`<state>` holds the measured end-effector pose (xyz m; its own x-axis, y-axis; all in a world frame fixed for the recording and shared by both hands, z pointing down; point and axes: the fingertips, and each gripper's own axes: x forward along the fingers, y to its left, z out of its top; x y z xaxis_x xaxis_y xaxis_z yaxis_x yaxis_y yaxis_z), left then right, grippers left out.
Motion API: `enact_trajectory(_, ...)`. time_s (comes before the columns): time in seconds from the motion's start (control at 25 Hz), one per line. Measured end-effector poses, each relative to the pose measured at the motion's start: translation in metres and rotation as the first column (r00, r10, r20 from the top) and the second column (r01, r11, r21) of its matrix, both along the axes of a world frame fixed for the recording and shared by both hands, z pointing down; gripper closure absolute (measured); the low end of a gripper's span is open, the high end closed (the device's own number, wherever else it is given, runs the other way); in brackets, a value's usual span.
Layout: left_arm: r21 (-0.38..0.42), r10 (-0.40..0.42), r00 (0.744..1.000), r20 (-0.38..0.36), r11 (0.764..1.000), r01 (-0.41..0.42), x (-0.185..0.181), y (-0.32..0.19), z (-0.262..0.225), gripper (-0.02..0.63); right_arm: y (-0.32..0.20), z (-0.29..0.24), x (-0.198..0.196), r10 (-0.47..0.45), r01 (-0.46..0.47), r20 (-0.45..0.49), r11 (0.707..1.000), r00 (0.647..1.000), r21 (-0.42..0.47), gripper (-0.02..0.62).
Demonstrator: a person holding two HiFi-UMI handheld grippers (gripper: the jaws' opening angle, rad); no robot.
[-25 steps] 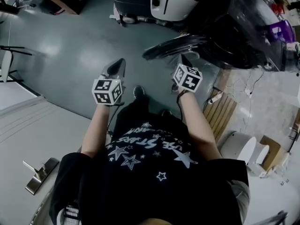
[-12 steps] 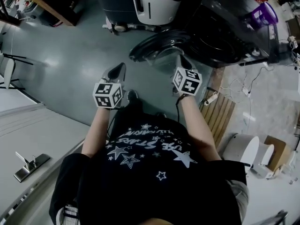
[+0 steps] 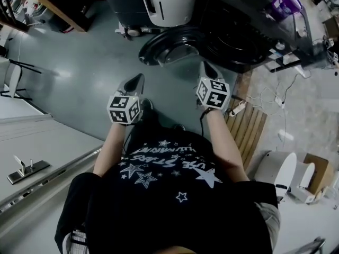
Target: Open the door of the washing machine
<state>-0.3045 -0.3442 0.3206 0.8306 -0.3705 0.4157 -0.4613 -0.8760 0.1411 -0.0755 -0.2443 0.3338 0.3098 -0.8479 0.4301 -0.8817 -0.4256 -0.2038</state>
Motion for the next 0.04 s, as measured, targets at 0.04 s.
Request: enact_trajectory(0.04, -0.001, -0.004, 1.0, -0.001, 1.0, 0.004, -0.0006, 0.0105, -0.0004, 0.595, 0.0092, -0.0025, 0.0005, -0.005, 0.005, -0.005, 1.0, 1.0, 0.007, 0.583)
